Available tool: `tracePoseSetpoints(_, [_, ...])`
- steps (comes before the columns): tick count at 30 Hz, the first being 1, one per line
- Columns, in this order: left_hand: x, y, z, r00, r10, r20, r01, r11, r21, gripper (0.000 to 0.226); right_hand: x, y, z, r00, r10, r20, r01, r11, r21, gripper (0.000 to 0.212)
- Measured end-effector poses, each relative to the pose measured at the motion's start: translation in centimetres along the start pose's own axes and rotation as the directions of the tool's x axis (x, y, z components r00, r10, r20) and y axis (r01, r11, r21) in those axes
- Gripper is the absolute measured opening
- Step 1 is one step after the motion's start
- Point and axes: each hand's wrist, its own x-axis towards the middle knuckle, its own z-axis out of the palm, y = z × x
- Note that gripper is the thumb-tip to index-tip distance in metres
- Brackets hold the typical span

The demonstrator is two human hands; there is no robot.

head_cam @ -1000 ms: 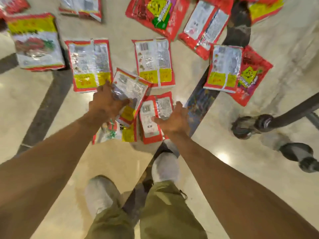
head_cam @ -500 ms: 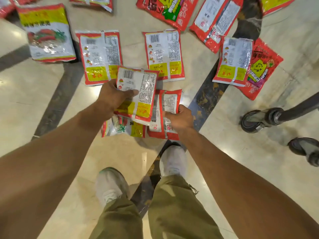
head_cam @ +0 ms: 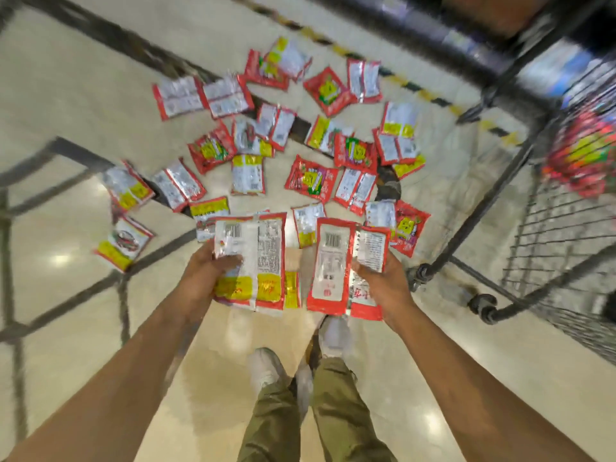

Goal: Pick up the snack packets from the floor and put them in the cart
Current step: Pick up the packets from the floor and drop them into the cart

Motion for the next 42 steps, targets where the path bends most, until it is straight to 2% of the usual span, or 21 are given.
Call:
tracePoseSetpoints(5, [-13.3, 12.4, 0.5, 0.988, 0.139, 0.073, -0.142, 0.989, 0.033, 0.043, -13.0, -12.3, -5.3, 0.991, -0.130, -0.022, 0.131, 0.990, 0.060, 0.036])
tracePoseSetpoints(7, [-17.8, 16.8, 0.7, 0.976, 0.211, 0.057, -0.212, 0.977, 0.018, 0.044, -18.2, -16.1, -7.6, 0.979, -0.203, -0.029, 0.205, 0.974, 0.093, 0.036])
tracePoseSetpoints(11, [-26.5, 23.0, 1.9, 0.962, 0.257, 0.093, -0.257, 0.966, -0.008, 0.047, -27.7, -20.9, -12.1, 0.953, -0.286, -0.102, 0.299, 0.941, 0.159, 0.034])
tracePoseSetpoints(15, [-34.1, 26.4, 5.3, 0.941, 0.314, 0.127, -0.317, 0.948, 0.007, 0.052, -34.6, -22.6, -17.3, 0.933, -0.328, -0.147, 0.355, 0.907, 0.228, 0.038])
tracePoseSetpoints(22, [-42.4, 27.7, 14.5, 0.901, 0.370, 0.224, -0.392, 0.918, 0.058, 0.051, -41.1, -21.4, -28.3, 0.889, -0.376, -0.261, 0.442, 0.854, 0.276, 0.039])
tracePoseSetpoints(27, [-47.3, 26.0, 23.2, 0.863, 0.419, 0.282, -0.459, 0.883, 0.095, 0.053, -44.3, -18.5, -37.6, 0.873, -0.372, -0.316, 0.464, 0.832, 0.303, 0.043])
tracePoseSetpoints(30, [-49.7, 24.8, 28.3, 0.851, 0.432, 0.299, -0.475, 0.876, 0.088, 0.046, -45.5, -16.8, -43.2, 0.864, -0.380, -0.331, 0.478, 0.825, 0.301, 0.040])
tracePoseSetpoints(36, [-52.4, 23.7, 37.5, 0.836, 0.422, 0.351, -0.473, 0.878, 0.072, 0.036, -46.8, -13.9, -52.5, 0.849, -0.357, -0.390, 0.495, 0.795, 0.350, 0.039])
tracePoseSetpoints(42, [-51.6, 24.5, 44.3, 0.828, 0.407, 0.385, -0.468, 0.881, 0.074, 0.028, -45.3, -13.9, -57.6, 0.833, -0.348, -0.429, 0.508, 0.787, 0.349, 0.033])
